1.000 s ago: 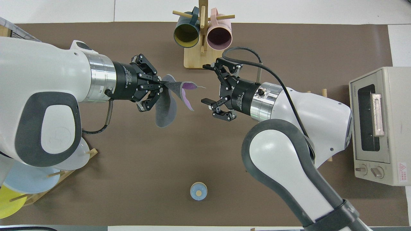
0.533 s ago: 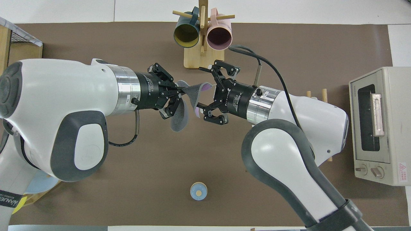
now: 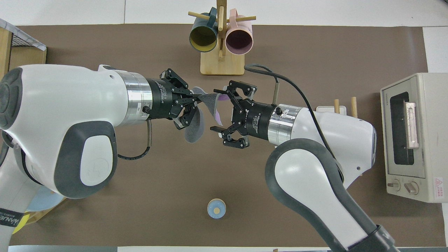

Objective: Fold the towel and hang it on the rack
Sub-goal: 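Grasp the towel with the right gripper while the left gripper holds it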

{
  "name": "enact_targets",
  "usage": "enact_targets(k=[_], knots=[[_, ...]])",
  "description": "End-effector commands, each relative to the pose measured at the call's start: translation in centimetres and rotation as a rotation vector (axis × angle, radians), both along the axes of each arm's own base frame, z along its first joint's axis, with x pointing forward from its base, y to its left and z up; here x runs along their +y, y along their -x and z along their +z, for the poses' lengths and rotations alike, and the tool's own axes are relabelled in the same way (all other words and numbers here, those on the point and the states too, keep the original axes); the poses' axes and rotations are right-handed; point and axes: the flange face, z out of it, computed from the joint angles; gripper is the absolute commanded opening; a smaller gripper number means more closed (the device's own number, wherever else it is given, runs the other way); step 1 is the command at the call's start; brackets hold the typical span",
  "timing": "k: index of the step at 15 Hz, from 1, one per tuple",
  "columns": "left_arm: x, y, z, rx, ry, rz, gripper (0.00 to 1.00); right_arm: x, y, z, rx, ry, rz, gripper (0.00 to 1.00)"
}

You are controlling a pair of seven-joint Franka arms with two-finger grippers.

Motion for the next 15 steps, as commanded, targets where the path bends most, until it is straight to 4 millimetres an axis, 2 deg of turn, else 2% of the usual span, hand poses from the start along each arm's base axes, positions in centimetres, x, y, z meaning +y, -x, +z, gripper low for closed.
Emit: enact_targets(k=[1,3,7,8,9,11,13,15], knots=[[0.4,0.8,0.2,0.001,0.015,0.025,0.0,-0.7,1.5,-0.2,0.028,0.01,0.005,1.0],[0.4,0.8,0.2,0.002,0.014,0.024,0.0,-0.9,1.7,-0.5,0.033,0.014,0.002,1.0],[0.4,0.8,0.2,0.009,0.017,0.036,0.0,-0.8,0.4,-0.7,0.004,0.029,-0.039,1.0],[0.4,0.8,0.2,0.011,0.017,0.037,0.0,-0.3,-0.3,-0.7,-0.002,0.03,-0.049,1.0],[0.4,0.8,0.2,0.011,0.017,0.037,0.0,1.1,-0.6,-0.6,-0.009,0.026,-0.04,1.0],[0.4,0.7,0.2,0.013,0.018,0.042,0.0,2.6,-1.4,-0.5,-0.027,0.023,-0.068,1.0],[0.4,0.8,0.2,0.016,0.018,0.044,0.0,3.5,-2.0,-0.2,-0.035,0.016,-0.076,1.0],[0.4,0.8,0.2,0.016,0.018,0.044,0.0,3.5,-2.3,-0.1,-0.05,0.021,-0.089,1.0]])
